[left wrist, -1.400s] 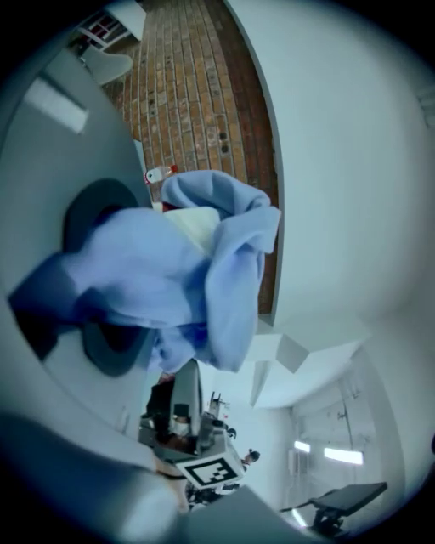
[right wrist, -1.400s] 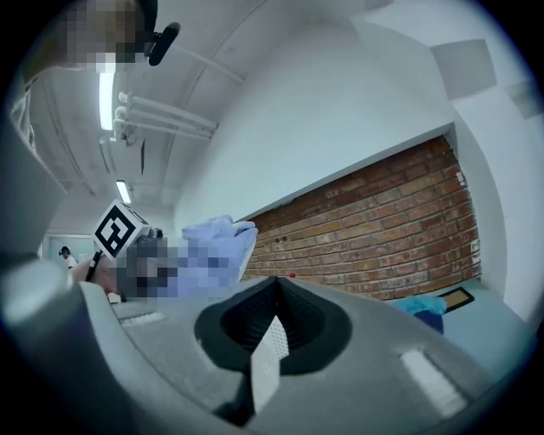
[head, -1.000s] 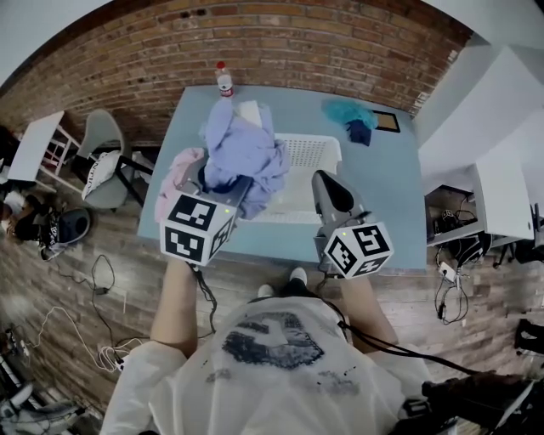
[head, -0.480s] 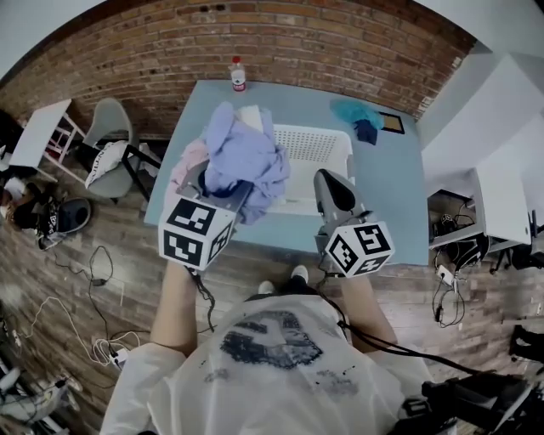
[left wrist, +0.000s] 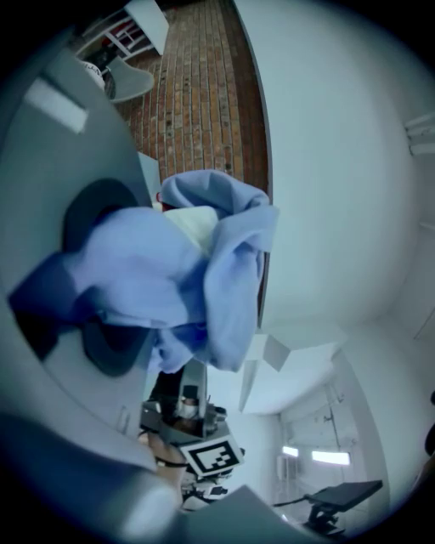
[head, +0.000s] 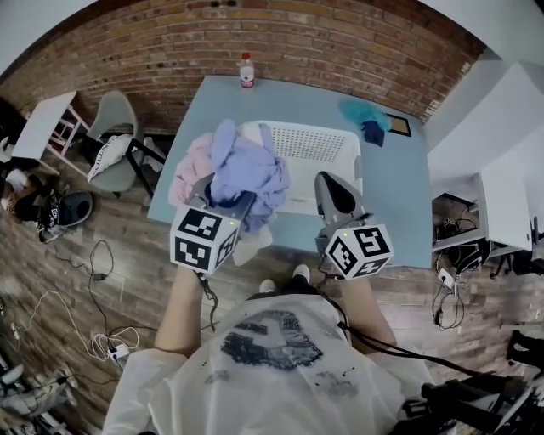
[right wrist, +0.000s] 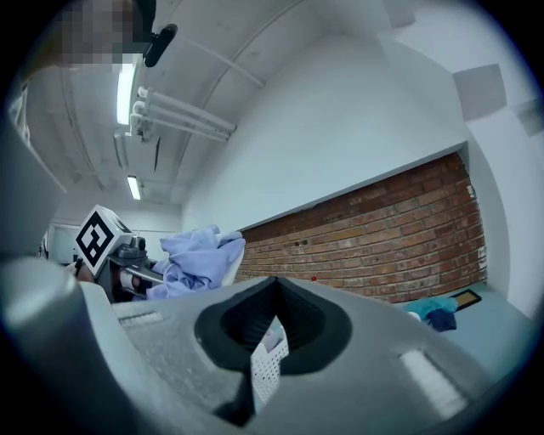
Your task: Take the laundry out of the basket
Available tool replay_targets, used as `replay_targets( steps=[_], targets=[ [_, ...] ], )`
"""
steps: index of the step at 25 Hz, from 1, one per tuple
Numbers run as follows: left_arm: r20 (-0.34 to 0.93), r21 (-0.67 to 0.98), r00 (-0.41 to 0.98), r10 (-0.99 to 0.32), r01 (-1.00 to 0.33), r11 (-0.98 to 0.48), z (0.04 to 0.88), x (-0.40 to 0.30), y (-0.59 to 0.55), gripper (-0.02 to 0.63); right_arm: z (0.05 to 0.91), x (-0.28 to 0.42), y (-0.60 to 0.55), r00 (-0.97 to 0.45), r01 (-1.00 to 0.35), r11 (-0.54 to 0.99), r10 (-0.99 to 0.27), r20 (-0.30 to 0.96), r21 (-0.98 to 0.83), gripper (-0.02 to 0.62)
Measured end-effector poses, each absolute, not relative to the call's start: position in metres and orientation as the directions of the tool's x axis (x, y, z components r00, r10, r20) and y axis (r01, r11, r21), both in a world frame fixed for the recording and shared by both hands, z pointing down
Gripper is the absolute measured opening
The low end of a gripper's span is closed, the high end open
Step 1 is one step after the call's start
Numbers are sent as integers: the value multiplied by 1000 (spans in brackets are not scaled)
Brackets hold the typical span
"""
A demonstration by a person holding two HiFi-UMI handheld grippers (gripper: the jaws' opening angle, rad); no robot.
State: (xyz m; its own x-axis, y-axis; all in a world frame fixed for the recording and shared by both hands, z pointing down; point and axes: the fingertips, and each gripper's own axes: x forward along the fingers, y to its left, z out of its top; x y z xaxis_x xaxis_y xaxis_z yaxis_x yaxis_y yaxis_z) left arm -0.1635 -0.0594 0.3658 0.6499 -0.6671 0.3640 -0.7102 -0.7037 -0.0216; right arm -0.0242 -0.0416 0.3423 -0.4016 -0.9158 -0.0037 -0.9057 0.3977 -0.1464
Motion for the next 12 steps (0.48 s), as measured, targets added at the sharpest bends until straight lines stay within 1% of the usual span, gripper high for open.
replay_targets(
  steps=[12],
  targets=[
    [349,34,626,-698,-752,-658,401,-158,-64,173,353,-9,-42,-351,-931,347,-936,14,-111,-2]
  ],
)
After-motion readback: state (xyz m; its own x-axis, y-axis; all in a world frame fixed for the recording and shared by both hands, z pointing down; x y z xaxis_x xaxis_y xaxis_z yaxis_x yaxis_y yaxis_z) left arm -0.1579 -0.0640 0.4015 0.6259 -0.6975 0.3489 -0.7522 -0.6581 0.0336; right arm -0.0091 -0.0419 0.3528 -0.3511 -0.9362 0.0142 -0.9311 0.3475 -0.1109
